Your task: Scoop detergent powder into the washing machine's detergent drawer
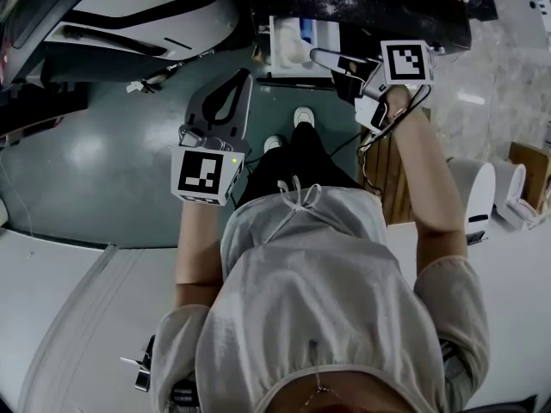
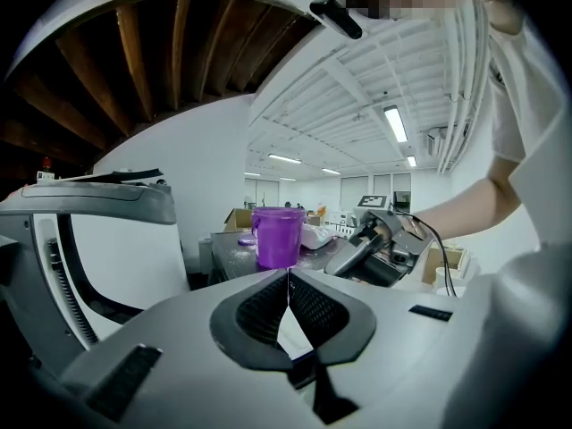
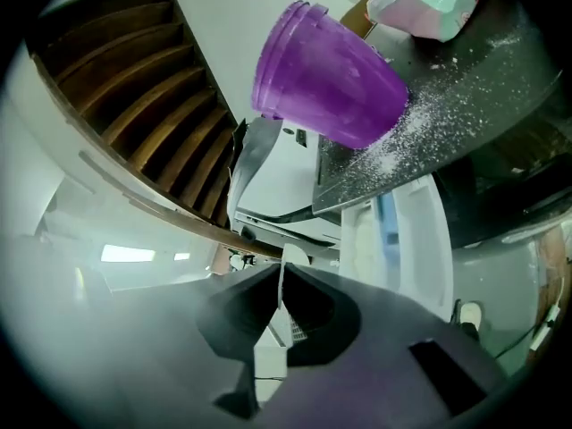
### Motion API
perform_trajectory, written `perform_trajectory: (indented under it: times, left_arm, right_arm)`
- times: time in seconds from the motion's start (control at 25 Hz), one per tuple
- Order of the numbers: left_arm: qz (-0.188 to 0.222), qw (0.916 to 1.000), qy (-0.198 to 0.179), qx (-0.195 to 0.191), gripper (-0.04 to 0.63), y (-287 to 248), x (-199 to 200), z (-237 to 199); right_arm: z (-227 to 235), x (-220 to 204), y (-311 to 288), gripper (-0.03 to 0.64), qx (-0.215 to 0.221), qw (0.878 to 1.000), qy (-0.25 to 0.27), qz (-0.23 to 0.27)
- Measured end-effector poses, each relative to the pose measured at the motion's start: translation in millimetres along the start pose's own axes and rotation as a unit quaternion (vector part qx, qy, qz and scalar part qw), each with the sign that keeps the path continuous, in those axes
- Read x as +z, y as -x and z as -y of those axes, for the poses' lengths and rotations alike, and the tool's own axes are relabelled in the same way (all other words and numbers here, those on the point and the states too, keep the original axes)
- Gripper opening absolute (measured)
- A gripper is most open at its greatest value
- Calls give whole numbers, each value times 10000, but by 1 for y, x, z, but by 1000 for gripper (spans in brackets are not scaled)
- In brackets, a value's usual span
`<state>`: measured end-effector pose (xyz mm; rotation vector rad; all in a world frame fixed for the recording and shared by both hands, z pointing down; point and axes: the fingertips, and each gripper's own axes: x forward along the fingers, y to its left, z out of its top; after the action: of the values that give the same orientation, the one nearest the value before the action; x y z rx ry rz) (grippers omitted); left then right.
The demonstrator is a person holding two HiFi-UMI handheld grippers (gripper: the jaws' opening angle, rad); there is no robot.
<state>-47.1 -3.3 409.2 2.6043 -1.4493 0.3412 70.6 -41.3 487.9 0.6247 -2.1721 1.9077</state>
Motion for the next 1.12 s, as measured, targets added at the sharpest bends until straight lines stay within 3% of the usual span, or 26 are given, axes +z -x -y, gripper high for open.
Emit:
perform_trajectory:
  times: [0.24, 0.4, 0.64, 0.76, 0.92, 1.12]
  left_arm:
    - [-253, 9996, 125, -2, 23, 8, -28, -2]
    - [-267, 9994, 191, 84, 23, 8, -42, -11]
    - [-349, 9987, 317, 183, 23, 10, -57, -19]
    - [-338, 9985, 376, 202, 23, 12, -61, -21]
    - [-351, 9987, 351, 143, 23, 14, -65, -20]
    - [-519, 9979, 385, 29, 23, 18, -69, -12]
  right_arm:
    - [20, 8, -26, 11, -162, 9997, -110, 140]
    - [44, 20, -37, 11, -738, 9945, 742, 49]
    - [58, 26, -50, 11, -1466, 9750, 1670, -41]
    - [61, 25, -58, 11, -1751, 9551, 2378, -253]
    - [67, 21, -62, 11, -2346, 9088, 3395, -619]
    - [68, 18, -69, 11, -2659, 8597, 4271, -877]
